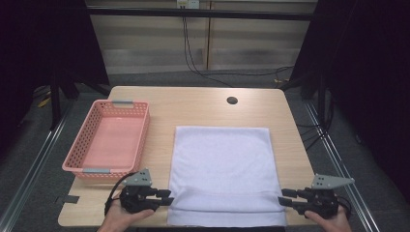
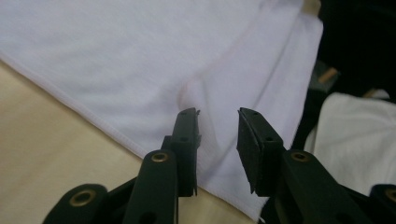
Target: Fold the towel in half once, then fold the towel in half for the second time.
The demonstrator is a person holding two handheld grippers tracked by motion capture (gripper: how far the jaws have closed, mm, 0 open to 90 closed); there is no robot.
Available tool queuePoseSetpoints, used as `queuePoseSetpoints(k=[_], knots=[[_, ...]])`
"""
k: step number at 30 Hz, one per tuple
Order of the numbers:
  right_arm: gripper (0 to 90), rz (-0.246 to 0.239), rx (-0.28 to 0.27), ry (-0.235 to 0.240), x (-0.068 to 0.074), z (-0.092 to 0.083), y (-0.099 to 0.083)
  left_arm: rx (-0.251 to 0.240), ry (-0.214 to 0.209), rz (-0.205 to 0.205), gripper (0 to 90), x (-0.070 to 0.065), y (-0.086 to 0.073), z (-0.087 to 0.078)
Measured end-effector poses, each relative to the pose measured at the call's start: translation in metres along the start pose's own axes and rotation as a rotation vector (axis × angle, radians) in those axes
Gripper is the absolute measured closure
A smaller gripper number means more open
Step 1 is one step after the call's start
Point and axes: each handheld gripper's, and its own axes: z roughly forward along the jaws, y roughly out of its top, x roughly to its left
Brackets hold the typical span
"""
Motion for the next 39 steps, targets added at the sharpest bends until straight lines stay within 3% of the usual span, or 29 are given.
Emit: queuePoseSetpoints(k=[2, 3, 4, 6, 10, 11, 14, 16, 18, 21, 23, 25, 29, 39], knots=[[57.0, 0.002, -0.013, -0.022, -0.008, 0.005, 0.008, -0.032, 0.029, -0.021, 65.0, 0.009, 0.007, -0.001], [55.2, 0.012, -0.021, -0.037, -0.012, 0.008, 0.011, -0.045, 0.075, -0.055, 64.7, 0.017, 0.013, 0.003], [54.8, 0.025, -0.027, -0.047, -0.020, 0.014, 0.018, -0.041, 0.080, -0.064, 65.8, 0.020, 0.016, 0.005], [55.0, 0.002, 0.001, -0.088, -0.029, 0.025, 0.027, -0.030, 0.073, -0.058, 65.9, 0.032, 0.027, 0.020], [54.0, 0.001, 0.056, -0.124, -0.047, 0.057, 0.041, -0.012, 0.127, -0.069, 68.5, 0.057, 0.040, 0.055], [53.9, -0.002, 0.070, -0.128, -0.050, 0.064, 0.043, 0.022, 0.128, -0.065, 68.6, 0.064, 0.042, 0.063], [51.4, -0.026, 0.105, -0.174, -0.057, 0.082, 0.046, 0.045, 0.149, -0.077, 66.4, 0.070, 0.042, 0.073], [50.6, -0.060, 0.140, -0.213, -0.060, 0.091, 0.043, 0.109, 0.167, -0.077, 62.4, 0.072, 0.037, 0.081], [51.8, -0.101, 0.138, -0.236, -0.057, 0.093, 0.038, 0.088, 0.179, -0.063, 61.6, 0.070, 0.030, 0.082], [54.2, -0.107, 0.141, -0.236, -0.051, 0.090, 0.034, 0.106, 0.184, -0.039, 63.9, 0.062, 0.027, 0.080], [56.1, -0.102, 0.143, -0.222, -0.047, 0.084, 0.029, 0.107, 0.173, -0.045, 64.3, 0.057, 0.024, 0.077], [56.7, -0.101, 0.147, -0.205, -0.043, 0.079, 0.025, 0.123, 0.159, -0.022, 66.2, 0.049, 0.020, 0.074], [58.0, -0.094, 0.156, -0.183, -0.034, 0.070, 0.017, 0.130, 0.119, -0.030, 69.1, 0.038, 0.009, 0.065], [60.4, -0.056, 0.173, -0.141, -0.026, 0.059, 0.008, 0.147, 0.120, -0.033, 69.4, 0.018, 0.002, 0.061]])
